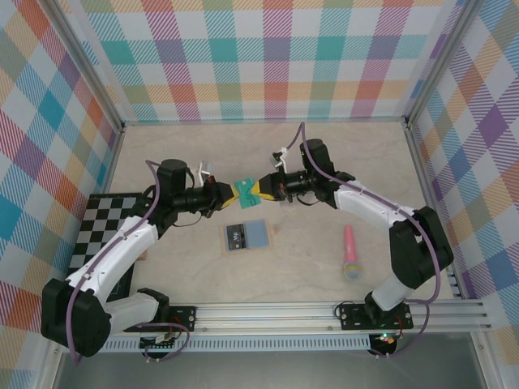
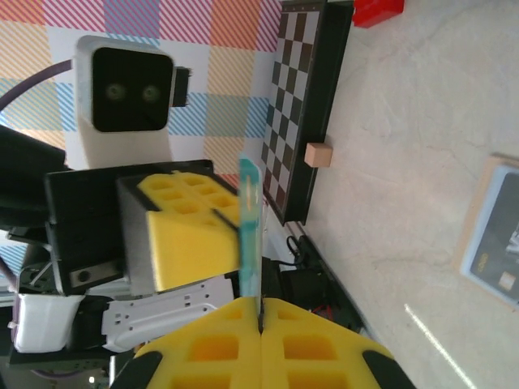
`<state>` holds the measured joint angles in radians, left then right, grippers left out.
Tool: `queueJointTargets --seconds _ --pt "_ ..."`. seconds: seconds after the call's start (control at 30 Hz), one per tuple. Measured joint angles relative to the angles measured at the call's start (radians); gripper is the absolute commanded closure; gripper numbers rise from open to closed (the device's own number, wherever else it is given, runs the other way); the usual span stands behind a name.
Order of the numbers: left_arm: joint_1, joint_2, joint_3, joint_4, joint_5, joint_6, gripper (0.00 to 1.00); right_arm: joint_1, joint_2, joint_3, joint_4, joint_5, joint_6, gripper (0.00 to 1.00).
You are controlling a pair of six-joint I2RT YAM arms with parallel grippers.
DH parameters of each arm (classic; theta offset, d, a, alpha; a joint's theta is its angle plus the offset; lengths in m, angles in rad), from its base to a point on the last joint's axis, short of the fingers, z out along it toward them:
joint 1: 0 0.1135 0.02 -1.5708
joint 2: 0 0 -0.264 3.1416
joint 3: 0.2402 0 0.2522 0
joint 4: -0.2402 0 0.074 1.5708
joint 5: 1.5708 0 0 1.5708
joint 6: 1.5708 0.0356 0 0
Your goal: Take the credit cards out of the card holder
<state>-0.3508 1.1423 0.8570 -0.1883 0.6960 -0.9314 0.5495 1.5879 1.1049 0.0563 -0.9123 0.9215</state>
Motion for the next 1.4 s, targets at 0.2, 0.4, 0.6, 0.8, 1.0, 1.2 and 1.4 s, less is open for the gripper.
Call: queueJointTargets --seconds 0.2,0.4,0.6,0.8,1.0,1.2,1.4 --pt "0.002 -0.006 0.016 -0.154 -0.059 0.057 0.37 0.004 -0.035 0.013 -0.152 0.083 -0.089 1.00" --pt "0.002 -0.007 0.031 -0.334 -0.172 0.153 0.06 0.004 -0.047 0.113 -0.467 0.346 -0.251 1.00" --pt "0.003 -0.010 0.010 -0.402 -0.254 0.219 0.00 -0.002 -0.055 0.174 -0.717 0.665 -0.383 1.00" --pt "0.003 -0.010 0.001 -0.442 -0.326 0.253 0.00 -0.038 0.056 0.306 -0.830 0.818 -0.469 1.00" --pt "0.003 -0.007 0.002 -0.444 -0.407 0.265 0.00 -0.073 0.241 0.481 -0.876 0.886 -0.544 1.00" --pt "0.003 0.023 0.010 -0.441 -0.455 0.263 0.00 -0.091 0.380 0.599 -0.892 0.897 -0.588 1.00" --pt "0.003 0.082 0.040 -0.436 -0.467 0.267 0.00 -0.097 0.459 0.657 -0.896 0.897 -0.598 1.00"
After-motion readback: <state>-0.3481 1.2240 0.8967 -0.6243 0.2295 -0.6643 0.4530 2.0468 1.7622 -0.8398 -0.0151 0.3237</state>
